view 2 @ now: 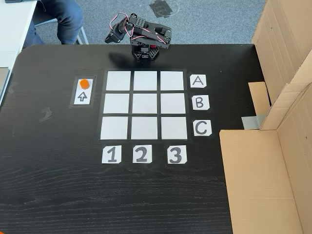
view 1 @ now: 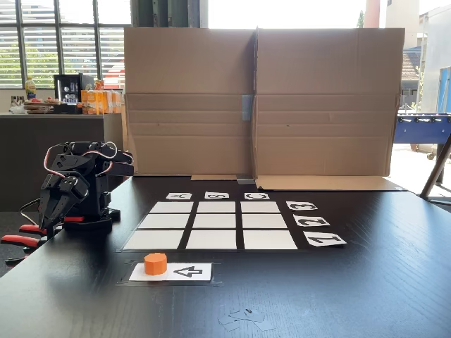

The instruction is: Pick up the round, orange token and place it in the grid on square A1.

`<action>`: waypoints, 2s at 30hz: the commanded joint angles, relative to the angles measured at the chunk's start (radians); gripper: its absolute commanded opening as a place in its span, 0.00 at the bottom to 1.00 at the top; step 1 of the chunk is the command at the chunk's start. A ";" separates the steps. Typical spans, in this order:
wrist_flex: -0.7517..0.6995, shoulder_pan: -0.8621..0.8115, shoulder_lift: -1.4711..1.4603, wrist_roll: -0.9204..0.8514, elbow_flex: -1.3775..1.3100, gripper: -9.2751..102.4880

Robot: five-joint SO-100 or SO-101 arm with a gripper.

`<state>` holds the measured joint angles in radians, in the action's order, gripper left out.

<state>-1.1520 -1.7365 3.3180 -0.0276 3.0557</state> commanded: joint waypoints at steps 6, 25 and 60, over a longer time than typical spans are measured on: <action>0.012 -0.049 -0.086 -0.084 -0.071 0.27; -0.121 -0.028 -0.488 -0.084 -0.509 0.30; -0.390 0.428 -1.671 0.035 -1.578 0.36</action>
<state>-1.5309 -1.3576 1.6889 -0.0107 1.5539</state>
